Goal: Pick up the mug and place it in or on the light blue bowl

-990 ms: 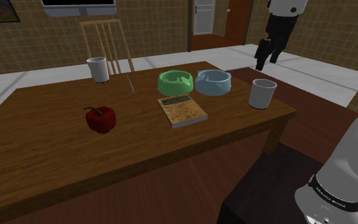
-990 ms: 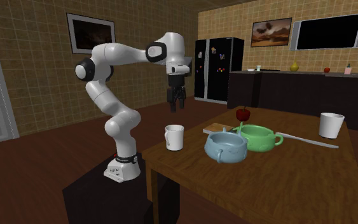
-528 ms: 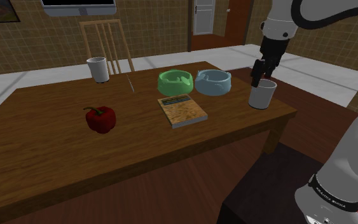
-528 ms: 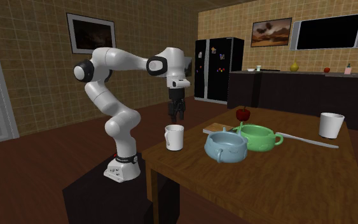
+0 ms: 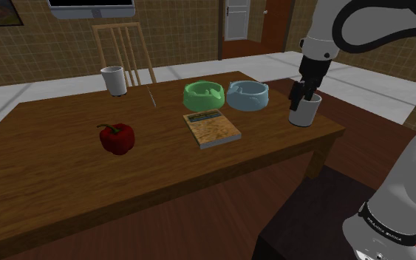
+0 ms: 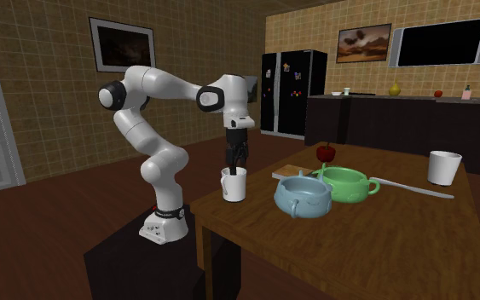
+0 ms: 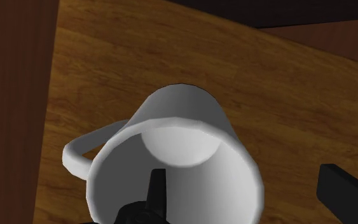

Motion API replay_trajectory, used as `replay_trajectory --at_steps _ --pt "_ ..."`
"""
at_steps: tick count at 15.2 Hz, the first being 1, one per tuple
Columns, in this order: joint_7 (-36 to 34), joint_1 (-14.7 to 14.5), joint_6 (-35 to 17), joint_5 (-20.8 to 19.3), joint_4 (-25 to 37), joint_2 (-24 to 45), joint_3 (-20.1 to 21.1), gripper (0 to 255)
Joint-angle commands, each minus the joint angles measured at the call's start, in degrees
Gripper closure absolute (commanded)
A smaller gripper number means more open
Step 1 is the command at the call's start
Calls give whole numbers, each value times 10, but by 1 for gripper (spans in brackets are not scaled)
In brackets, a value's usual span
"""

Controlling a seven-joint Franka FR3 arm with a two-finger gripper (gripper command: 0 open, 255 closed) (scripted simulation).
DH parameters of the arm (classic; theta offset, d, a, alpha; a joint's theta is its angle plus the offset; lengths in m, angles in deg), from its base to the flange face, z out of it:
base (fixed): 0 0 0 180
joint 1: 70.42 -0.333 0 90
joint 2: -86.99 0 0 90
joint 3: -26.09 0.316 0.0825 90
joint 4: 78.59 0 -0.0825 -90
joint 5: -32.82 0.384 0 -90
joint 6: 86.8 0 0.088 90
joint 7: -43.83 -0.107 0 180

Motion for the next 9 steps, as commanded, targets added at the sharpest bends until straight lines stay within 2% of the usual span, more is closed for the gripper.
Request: replay_trajectory --at_steps 1,5,6,9 --pt "0 0 -1 0 -1 0 0 0" --pt "0 0 -1 0 -1 0 0 0" --pt "0 0 -1 0 -1 0 0 255" --pt "0 0 -1 0 -1 0 0 255"
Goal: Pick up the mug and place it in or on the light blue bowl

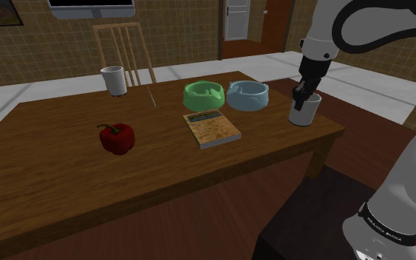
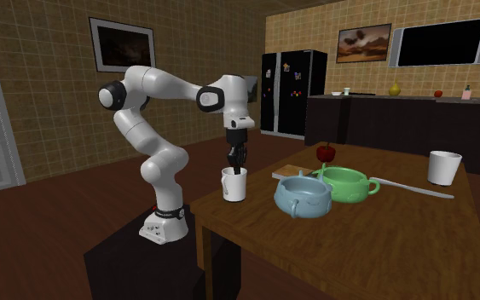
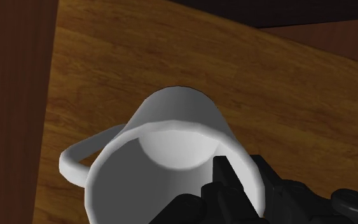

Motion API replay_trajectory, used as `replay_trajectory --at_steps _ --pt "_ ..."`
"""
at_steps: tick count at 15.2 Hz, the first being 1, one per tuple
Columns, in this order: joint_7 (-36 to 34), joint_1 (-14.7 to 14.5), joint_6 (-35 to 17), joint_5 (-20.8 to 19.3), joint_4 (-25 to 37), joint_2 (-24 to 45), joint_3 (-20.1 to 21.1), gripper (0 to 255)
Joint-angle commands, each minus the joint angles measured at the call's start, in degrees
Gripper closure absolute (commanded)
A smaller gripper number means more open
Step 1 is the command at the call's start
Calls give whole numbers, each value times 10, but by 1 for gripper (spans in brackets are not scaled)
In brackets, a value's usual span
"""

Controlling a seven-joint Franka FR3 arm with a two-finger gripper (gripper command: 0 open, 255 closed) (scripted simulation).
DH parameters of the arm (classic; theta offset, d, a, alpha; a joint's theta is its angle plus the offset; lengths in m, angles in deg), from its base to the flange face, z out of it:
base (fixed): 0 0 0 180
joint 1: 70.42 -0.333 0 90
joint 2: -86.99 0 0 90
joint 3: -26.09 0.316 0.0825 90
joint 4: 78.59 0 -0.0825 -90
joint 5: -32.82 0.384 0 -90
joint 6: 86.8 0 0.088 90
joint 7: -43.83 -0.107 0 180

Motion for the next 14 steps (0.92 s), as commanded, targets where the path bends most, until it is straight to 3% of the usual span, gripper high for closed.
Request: replay_trajectory --at_steps 1,6,14 --pt "0 0 0 0 0 0 0 255" --pt "0 0 0 0 0 0 0 255" --pt "5 -1 60 4 63 3 3 255"
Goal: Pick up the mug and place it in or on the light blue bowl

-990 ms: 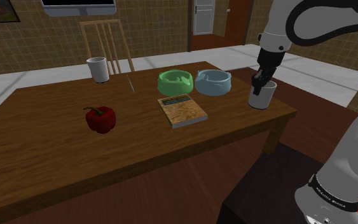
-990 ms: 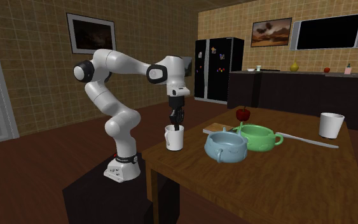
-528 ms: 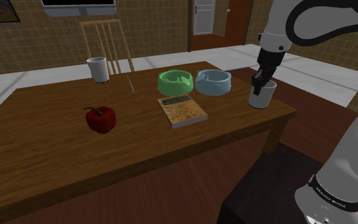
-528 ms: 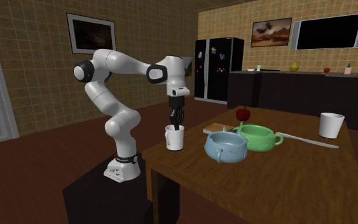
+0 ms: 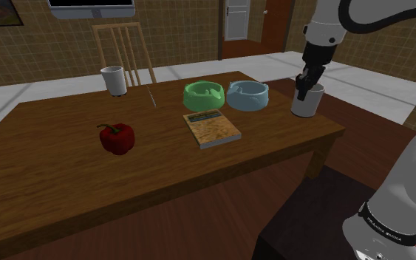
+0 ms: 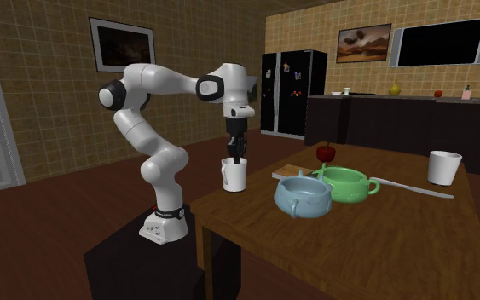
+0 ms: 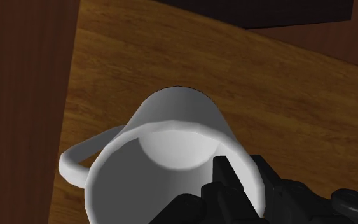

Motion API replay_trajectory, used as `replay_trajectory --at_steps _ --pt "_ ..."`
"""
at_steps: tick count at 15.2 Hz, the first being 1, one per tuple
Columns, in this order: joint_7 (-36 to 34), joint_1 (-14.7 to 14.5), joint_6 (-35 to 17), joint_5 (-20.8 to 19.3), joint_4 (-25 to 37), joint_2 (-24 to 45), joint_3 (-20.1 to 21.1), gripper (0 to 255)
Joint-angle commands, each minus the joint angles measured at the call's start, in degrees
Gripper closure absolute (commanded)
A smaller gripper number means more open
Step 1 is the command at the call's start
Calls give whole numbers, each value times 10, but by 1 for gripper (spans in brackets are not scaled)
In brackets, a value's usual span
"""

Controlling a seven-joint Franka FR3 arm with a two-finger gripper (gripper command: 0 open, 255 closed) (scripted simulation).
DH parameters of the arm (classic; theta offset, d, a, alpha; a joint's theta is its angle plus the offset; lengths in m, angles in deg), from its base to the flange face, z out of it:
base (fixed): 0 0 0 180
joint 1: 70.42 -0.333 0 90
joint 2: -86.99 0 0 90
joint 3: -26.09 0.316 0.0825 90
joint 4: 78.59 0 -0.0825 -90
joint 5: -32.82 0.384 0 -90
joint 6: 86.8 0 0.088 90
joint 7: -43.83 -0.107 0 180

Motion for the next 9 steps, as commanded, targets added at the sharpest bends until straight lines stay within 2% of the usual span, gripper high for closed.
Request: replay_trajectory --at_steps 1,9 --pt "1 -1 15 1 17 2 1 255" --pt "6 -1 72 5 86 14 4 255"
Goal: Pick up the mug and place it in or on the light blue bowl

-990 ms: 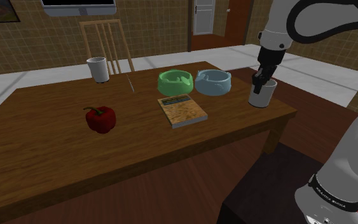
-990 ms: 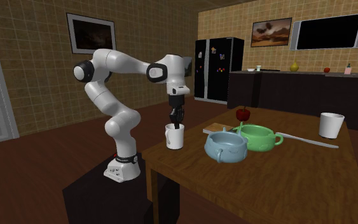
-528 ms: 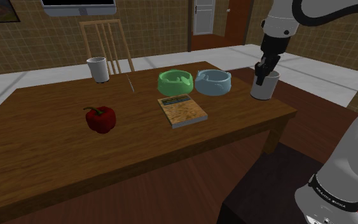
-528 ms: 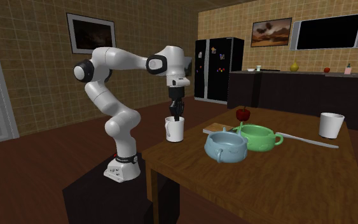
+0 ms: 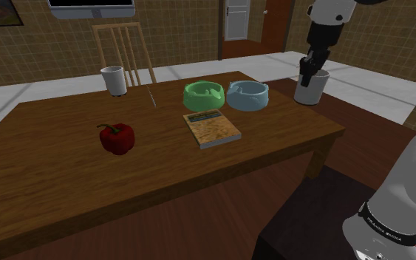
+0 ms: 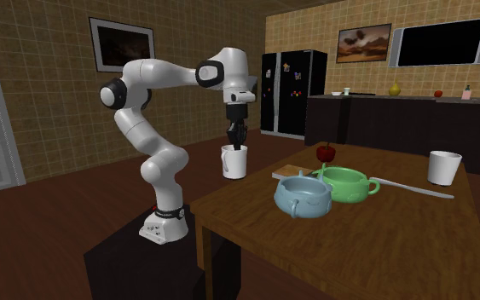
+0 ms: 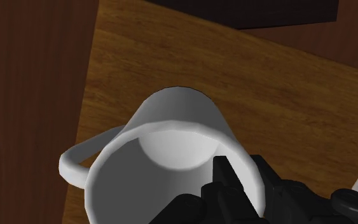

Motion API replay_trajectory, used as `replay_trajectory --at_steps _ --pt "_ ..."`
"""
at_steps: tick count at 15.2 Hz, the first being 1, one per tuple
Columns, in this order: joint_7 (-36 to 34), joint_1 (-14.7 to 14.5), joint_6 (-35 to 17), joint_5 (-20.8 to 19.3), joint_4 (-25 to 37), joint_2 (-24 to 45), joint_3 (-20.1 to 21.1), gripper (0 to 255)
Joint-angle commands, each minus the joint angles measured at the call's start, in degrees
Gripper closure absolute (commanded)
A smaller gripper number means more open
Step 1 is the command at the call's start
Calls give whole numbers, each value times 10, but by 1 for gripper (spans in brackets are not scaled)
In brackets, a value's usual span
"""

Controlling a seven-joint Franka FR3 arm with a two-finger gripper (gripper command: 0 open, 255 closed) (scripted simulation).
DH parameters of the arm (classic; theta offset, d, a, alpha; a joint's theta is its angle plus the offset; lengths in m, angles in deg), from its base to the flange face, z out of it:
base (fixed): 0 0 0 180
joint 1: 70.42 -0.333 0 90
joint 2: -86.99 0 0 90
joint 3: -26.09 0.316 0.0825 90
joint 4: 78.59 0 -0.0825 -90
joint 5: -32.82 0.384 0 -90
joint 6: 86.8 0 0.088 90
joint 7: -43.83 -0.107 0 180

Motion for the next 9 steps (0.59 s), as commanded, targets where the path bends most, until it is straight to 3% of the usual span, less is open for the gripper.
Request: replay_trajectory --at_steps 1,9 --pt "1 0 15 1 18 3 1 255" --pt "6 -1 71 3 93 22 4 255"
